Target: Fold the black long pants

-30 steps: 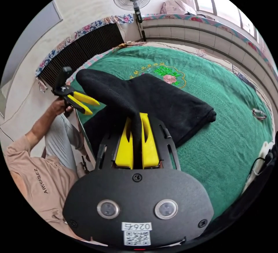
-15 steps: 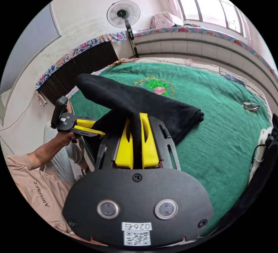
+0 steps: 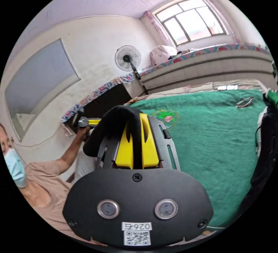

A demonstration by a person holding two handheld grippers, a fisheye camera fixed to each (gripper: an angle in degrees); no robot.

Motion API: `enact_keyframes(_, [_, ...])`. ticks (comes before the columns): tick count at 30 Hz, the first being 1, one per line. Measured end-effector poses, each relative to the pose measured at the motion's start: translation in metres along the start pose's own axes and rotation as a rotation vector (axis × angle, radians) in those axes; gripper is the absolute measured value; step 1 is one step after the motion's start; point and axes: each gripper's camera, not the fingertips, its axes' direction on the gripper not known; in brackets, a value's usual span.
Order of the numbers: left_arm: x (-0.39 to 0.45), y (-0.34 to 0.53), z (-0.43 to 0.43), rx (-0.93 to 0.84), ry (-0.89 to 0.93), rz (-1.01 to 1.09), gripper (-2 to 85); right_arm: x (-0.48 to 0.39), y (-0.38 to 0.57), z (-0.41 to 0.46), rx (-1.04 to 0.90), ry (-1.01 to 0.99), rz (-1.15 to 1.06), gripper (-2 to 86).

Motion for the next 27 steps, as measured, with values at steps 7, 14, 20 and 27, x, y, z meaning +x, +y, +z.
enact_keyframes(7, [-0.086,0.008,0.010,0.089,0.010,-0.260,7.1,0.032,-0.004,0.036,-0.152,-0.324,0.110,-0.7])
enact_keyframes(14, [-0.101,-0.041,0.088,-0.021,0.212,-0.306,8.5,0.141,0.018,0.105,-0.257,0.395,0.487,3.0])
enact_keyframes(20, [-0.114,-0.036,0.057,-0.024,0.044,-0.314,8.6,0.125,0.012,0.097,-0.094,0.305,0.366,0.3])
enact_keyframes(27, [-0.195,0.034,0.042,0.213,0.190,-0.678,8.1,0.043,0.005,0.229,-0.524,0.128,-0.073,5.1])
